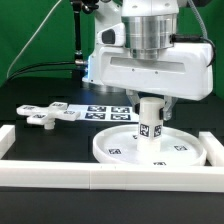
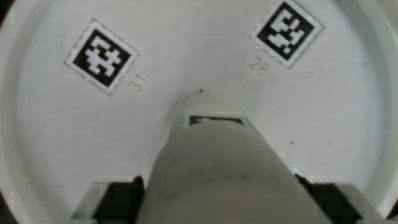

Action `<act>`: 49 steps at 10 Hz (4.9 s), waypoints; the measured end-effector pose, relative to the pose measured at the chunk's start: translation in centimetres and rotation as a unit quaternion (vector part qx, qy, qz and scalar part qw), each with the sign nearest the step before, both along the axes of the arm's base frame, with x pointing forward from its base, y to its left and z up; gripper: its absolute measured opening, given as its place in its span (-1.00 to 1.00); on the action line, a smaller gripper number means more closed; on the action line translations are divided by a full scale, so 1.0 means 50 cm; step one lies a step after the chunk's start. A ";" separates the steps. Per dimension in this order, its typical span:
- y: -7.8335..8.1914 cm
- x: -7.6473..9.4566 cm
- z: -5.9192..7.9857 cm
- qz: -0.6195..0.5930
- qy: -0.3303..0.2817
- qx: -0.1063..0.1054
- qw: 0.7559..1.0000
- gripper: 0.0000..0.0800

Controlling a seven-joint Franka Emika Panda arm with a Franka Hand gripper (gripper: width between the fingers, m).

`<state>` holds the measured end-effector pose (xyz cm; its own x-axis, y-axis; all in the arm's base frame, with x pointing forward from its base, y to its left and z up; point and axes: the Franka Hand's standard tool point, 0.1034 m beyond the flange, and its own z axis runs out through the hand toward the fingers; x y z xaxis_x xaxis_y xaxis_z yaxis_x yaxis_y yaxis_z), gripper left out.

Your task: Assemble round table

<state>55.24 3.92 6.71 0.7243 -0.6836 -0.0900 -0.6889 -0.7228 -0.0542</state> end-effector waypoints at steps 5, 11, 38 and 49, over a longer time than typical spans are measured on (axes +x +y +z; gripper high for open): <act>-0.002 0.006 -0.001 -0.245 0.011 0.029 0.969 0.02; -0.002 0.018 0.001 -0.439 0.020 0.059 0.897 0.02; 0.011 -0.051 0.080 0.339 -0.077 0.005 0.938 0.62; -0.231 -0.143 0.020 0.613 -0.081 -0.039 0.785 0.62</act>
Offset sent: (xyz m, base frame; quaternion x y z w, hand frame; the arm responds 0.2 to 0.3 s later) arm -0.0063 -0.0016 -0.0033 0.0416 -0.0285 0.3534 0.9341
